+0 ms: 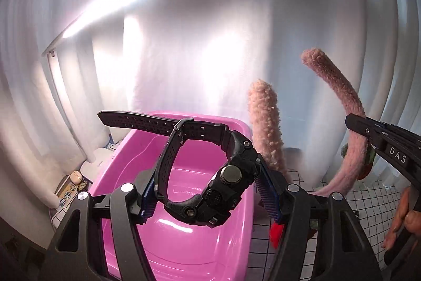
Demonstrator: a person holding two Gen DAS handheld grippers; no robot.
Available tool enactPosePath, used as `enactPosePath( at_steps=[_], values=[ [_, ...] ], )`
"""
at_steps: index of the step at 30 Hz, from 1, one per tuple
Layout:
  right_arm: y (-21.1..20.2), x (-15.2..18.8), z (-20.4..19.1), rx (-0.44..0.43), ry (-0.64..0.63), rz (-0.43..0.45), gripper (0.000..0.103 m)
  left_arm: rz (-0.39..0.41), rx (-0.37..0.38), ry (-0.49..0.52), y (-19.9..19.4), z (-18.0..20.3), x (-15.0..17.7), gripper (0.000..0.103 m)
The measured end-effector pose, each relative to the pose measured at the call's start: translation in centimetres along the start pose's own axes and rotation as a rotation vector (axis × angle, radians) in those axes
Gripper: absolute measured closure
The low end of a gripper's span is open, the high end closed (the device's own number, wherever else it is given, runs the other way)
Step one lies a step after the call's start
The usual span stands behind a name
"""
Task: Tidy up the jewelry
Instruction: 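Carry the watch and headband into the pink tub and open both grippers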
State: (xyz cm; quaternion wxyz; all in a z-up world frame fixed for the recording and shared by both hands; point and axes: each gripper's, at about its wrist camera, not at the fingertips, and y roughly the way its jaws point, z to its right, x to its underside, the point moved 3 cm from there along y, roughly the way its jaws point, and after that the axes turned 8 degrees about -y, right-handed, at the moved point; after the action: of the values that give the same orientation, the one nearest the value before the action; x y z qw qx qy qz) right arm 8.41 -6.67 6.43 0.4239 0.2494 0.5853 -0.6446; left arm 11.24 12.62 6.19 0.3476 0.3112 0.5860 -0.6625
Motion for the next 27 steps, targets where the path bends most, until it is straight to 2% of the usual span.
enactPosePath(
  at_steps=[4,9,14,19,21,22,23,24,25,27],
  values=[
    [4.8,-1.8,-4.6,-0.076,-0.065,-0.049,0.095,-0.054,-0.086,-0.036,2.4,-4.7,0.5,0.040],
    [10.6,-1.6,-9.1,-0.135,-0.111,-0.179,0.095,-0.167,-0.156,-0.100,5.5,-9.6,3.1,0.040],
    [14.8,-0.5,-12.2,-0.129,-0.160,-0.279,0.095,-0.255,-0.210,-0.099,7.9,-11.3,5.2,0.040],
    [17.2,0.7,-12.4,-0.100,-0.176,-0.348,0.093,-0.304,-0.218,-0.103,9.2,-12.0,6.0,0.038],
    [17.8,0.6,-12.8,-0.087,-0.204,-0.365,0.086,-0.304,-0.231,-0.093,9.4,-12.0,6.0,0.036],
    [18.0,0.6,-12.9,-0.079,-0.217,-0.375,0.071,-0.289,-0.242,-0.087,9.1,-11.6,5.6,0.031],
    [18.6,0.3,-13.2,-0.067,-0.230,-0.380,0.049,-0.272,-0.252,-0.081,8.9,-11.6,5.4,0.019],
    [18.5,0.3,-13.3,-0.051,-0.241,-0.376,0.042,-0.261,-0.241,-0.082,8.7,-11.6,5.1,0.013],
    [18.5,0.2,-13.4,-0.026,-0.254,-0.368,0.037,-0.248,-0.245,-0.077,8.5,-11.6,4.9,0.011],
    [18.3,-0.1,-13.3,0.017,-0.280,-0.361,0.037,-0.221,-0.282,-0.053,8.2,-11.6,4.6,0.007]
  ],
)
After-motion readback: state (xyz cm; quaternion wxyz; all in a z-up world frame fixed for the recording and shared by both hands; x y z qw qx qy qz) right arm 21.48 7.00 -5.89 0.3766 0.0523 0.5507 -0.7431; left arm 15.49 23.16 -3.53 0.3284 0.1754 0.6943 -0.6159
